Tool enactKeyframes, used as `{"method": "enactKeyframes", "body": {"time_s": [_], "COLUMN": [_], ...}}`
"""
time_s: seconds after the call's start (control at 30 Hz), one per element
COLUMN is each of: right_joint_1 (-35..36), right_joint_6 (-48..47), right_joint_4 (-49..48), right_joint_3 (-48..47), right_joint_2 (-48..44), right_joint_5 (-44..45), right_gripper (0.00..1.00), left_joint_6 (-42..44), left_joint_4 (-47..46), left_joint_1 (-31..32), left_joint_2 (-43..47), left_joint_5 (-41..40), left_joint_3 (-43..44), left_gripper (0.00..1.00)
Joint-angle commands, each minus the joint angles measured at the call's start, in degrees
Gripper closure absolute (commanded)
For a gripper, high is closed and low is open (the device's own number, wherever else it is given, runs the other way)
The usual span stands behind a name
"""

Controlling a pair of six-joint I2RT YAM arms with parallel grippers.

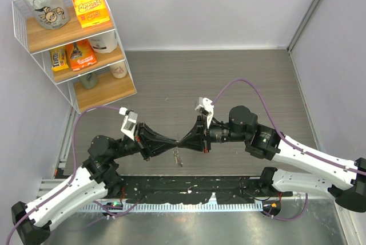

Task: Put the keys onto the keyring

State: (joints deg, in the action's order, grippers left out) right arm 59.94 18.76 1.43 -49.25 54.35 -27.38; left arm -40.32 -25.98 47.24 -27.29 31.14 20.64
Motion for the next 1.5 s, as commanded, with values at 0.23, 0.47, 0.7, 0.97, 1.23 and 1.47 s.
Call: {"method": "enactKeyframes", "body": {"time_s": [0.23,0.47,0.7,0.97,1.23,1.47], "right_joint_1": [0.26,0.26,0.26,0.35,0.7,1.05], "right_joint_6": [-7.15,-15.59,-16.74,-15.95,-15.25,-15.07], "right_joint_4": [1.98,9.38,9.29,7.97,6.57,6.13], "right_joint_3": [-3.56,-5.94,-6.38,-7.0,-7.17,-7.43], "right_joint_2": [-2.05,-1.61,-0.73,0.5,1.11,1.46], "right_joint_5": [-0.58,-1.89,-7.51,-9.54,-9.36,-9.54], "right_gripper": [0.7,0.64,0.64,0.65,0.68,0.74], "left_joint_6": [2.52,2.96,2.96,3.4,3.4,3.23], "left_joint_4": [2.33,3.92,3.83,4.36,4.18,4.0], "left_joint_1": [0.22,0.22,0.22,0.22,0.22,0.22], "left_joint_2": [-0.66,-1.71,-2.68,-3.12,-3.21,-3.21], "left_joint_5": [4.28,8.06,9.56,9.91,10.0,9.73], "left_joint_3": [5.54,7.22,7.74,8.19,8.18,8.18], "left_gripper": [1.0,1.0,1.0,1.0,1.0,1.0]}}
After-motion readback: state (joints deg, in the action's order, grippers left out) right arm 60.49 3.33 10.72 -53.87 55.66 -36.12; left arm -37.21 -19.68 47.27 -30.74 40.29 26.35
